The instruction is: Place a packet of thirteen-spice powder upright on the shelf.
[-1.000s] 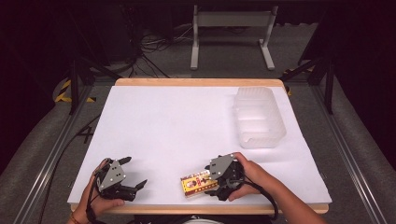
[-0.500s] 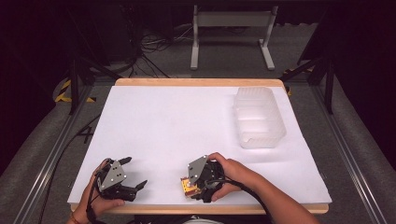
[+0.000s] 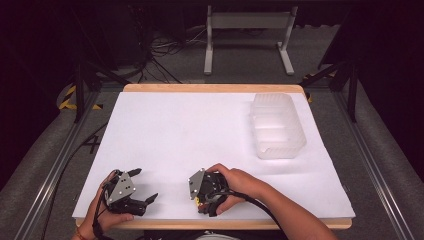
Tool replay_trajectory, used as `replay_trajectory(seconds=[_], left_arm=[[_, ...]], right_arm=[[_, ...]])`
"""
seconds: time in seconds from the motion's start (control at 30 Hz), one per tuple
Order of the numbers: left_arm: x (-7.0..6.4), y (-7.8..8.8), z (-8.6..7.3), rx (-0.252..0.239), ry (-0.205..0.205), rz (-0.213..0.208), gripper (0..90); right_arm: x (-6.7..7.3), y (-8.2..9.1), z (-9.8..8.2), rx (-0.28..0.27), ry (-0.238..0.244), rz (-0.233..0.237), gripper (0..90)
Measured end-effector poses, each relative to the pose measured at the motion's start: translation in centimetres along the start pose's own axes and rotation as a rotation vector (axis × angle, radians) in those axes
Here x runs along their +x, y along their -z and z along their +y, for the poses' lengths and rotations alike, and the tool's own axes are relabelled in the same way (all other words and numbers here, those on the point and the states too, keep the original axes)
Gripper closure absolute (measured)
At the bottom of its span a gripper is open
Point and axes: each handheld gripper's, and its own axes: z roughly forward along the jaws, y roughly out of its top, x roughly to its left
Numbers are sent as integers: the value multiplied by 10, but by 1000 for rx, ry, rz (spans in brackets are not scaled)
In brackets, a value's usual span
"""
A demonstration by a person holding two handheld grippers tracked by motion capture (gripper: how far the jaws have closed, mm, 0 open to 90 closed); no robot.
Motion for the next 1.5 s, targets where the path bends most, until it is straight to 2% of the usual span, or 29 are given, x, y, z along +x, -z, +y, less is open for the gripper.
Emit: replay_trajectory(seconds=[0.17, 0.23, 0.33, 0.43, 0.53, 0.7, 0.73, 0.93, 1.13, 1.37, 1.5], left_arm=[[0, 0, 0, 1, 1, -2, 66], [0, 0, 0, 0, -1, -1, 65], [0, 0, -1, -1, 4, 0, 66], [0, 0, -1, 0, 3, 1, 66], [0, 0, 0, 3, 2, -2, 66], [0, 0, 0, 3, 2, 0, 65], [0, 0, 0, 4, 4, 1, 65], [0, 0, 0, 4, -2, -1, 65], [0, 0, 0, 5, 3, 1, 65], [0, -1, 0, 6, 2, 1, 65], [0, -1, 0, 10, 3, 2, 65]], right_arm=[[1, -3, 4, 25, 30, 2, 296], [2, -2, 4, 28, 25, -7, 304], [0, 2, 2, 4, 13, -37, 320], [-1, 11, -2, -38, -29, -50, 322], [0, 19, -6, -67, -50, -71, 324], [2, 31, -11, -104, -68, -101, 325], [2, 33, -11, -112, -60, -108, 326], [3, 48, -20, -166, -91, -148, 327], [2, 67, -32, -237, -157, -238, 328], [-5, 80, -45, -313, -246, -312, 328], [-9, 82, -48, -323, -274, -346, 328]])
